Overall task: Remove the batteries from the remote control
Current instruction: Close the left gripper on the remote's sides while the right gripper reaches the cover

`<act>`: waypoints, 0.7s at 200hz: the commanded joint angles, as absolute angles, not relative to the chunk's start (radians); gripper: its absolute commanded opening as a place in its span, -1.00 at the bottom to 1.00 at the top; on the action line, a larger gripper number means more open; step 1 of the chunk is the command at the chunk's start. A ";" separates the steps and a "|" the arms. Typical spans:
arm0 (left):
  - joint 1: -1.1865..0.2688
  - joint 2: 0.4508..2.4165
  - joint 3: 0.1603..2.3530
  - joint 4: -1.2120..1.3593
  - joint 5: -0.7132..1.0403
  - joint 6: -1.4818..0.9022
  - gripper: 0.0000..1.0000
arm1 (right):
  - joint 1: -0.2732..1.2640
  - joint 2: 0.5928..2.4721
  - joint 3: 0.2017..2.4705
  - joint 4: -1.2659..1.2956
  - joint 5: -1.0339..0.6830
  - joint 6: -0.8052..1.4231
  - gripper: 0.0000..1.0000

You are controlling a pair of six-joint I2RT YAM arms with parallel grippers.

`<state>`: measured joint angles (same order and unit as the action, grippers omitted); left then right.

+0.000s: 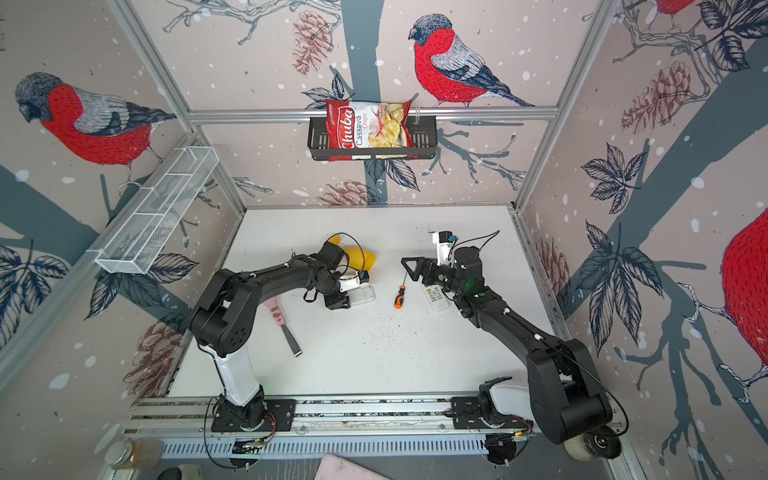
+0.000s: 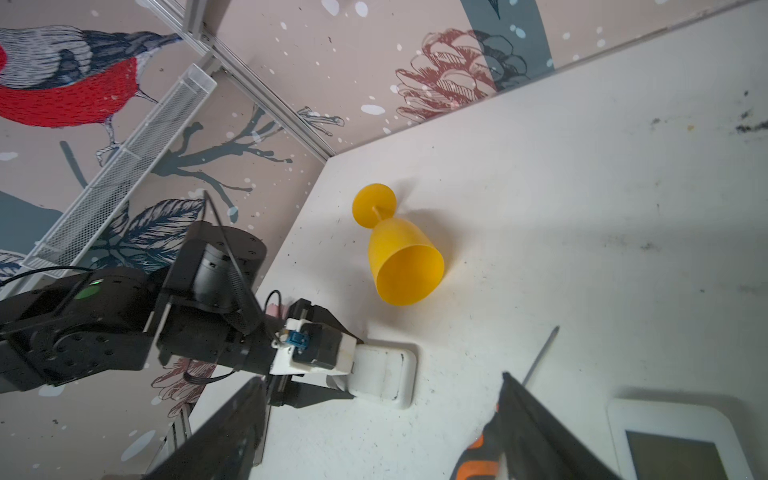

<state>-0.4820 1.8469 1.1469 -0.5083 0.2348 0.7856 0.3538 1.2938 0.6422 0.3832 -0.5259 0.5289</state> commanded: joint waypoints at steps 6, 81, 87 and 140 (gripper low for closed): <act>-0.491 1.791 1.129 -0.518 0.243 0.792 -0.02 | 0.357 1.350 0.681 0.339 -0.523 0.531 0.70; -0.533 1.622 1.051 -0.460 0.239 0.799 0.03 | 0.502 1.541 0.824 0.211 -0.550 0.450 0.28; -0.535 1.609 1.045 -0.453 0.239 0.802 0.03 | 0.512 1.556 0.832 0.210 -0.564 0.447 0.25; -0.536 1.547 1.010 -0.418 0.252 0.800 0.03 | 0.580 1.651 0.906 0.149 -0.624 0.393 -0.09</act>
<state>-0.5331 1.5597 1.0172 -0.4534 0.2352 0.7929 0.5594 1.6329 0.8806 0.1856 -0.5823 0.4412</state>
